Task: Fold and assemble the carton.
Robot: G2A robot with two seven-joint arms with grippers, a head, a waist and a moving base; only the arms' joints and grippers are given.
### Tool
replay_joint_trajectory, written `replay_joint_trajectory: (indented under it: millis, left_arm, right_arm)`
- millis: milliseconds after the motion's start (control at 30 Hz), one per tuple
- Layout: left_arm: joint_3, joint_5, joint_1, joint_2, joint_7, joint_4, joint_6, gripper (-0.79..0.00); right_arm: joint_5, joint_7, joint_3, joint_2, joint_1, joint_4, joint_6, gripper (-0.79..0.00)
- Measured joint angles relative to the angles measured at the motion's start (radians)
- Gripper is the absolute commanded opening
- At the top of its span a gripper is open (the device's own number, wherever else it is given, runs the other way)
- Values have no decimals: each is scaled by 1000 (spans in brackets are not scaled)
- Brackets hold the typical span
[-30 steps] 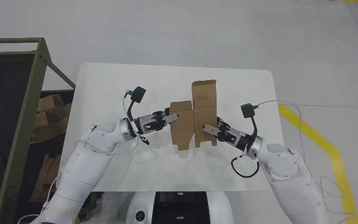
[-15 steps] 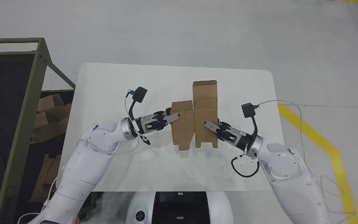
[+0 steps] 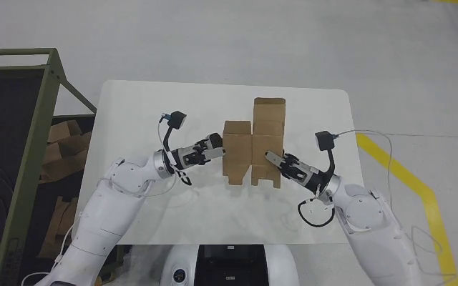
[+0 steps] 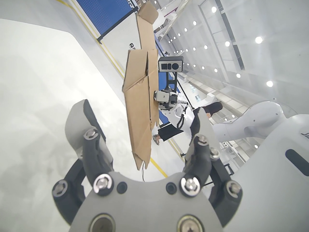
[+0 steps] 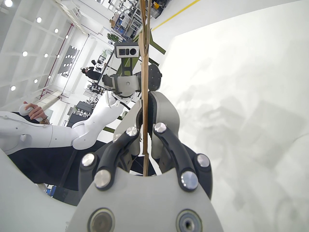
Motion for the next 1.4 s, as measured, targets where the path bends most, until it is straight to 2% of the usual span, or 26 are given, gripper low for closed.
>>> replay_joint_trajectory:
  millis: [367,633,700,733,767,833,1000,1233,1400]
  left_arm:
    - [35,-129,-21,4,-139,29,33,0]
    - [57,-171,-42,3,-189,39,30,0]
    - [59,-168,-45,3,-194,39,30,-31]
    - [61,-165,-46,4,-196,38,29,-74]
    - [63,-164,-47,4,-196,37,27,-71]
    - [62,-157,-49,4,-194,36,23,0]
    - [42,-118,-50,8,-166,32,19,0]
    - [-49,-158,-21,24,-153,11,0,0]
    - [-72,-151,-20,30,-158,-4,2,0]
  right_arm:
    - [-38,-31,2,5,-21,-33,-110,-785]
    - [-56,-31,-7,8,-18,-37,-121,-785]
    - [-57,-27,-10,9,-15,-35,-120,-785]
    - [-60,-23,-12,9,-14,-33,-119,-785]
    - [-61,-20,-14,10,-12,-31,-117,-785]
    - [-64,-16,-18,10,-9,-29,-116,-785]
    - [-69,20,-26,14,3,-19,-112,-785]
    - [-52,93,-32,22,32,2,-117,-785]
    - [-37,143,-52,25,55,11,-111,-785]
